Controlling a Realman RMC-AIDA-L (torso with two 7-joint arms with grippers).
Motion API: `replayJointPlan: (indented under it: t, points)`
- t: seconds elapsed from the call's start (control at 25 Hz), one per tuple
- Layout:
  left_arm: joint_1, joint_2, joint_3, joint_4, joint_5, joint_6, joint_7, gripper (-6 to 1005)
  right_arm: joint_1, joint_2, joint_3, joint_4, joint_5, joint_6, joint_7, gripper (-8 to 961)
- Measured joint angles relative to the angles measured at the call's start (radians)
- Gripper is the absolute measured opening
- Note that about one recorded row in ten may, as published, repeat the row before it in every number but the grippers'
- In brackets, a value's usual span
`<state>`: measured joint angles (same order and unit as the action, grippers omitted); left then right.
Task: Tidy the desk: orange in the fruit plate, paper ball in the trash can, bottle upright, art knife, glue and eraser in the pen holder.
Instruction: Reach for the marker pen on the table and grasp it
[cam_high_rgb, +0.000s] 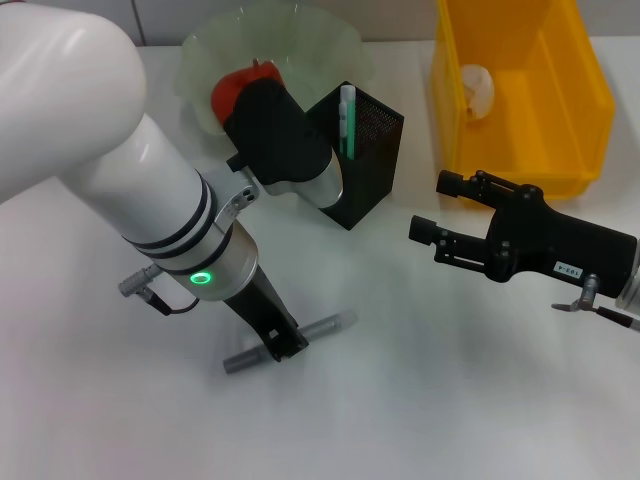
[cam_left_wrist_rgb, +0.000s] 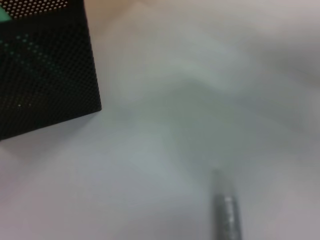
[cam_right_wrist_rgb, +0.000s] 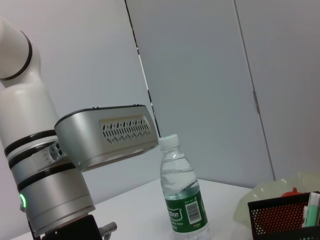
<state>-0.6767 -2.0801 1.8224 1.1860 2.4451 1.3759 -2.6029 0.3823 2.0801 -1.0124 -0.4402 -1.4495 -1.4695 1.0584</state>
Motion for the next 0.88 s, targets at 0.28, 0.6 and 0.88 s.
replayJointPlan:
  t: [0.28,0.6,0.88]
  points:
    - [-0.002,0.000,0.000,-0.010,0.000,0.000,0.006,224,0.003,0.000,0.000,0.000,0.000,0.000,0.000,784]
    - [-0.002,0.000,0.000,-0.012,0.000,0.000,0.007,199,0.012,0.000,0.000,0.000,0.000,0.001,0.000,784]
    - [-0.003,0.000,0.000,-0.013,-0.001,0.000,0.019,192,0.013,0.000,0.000,0.000,0.000,0.002,0.000,785]
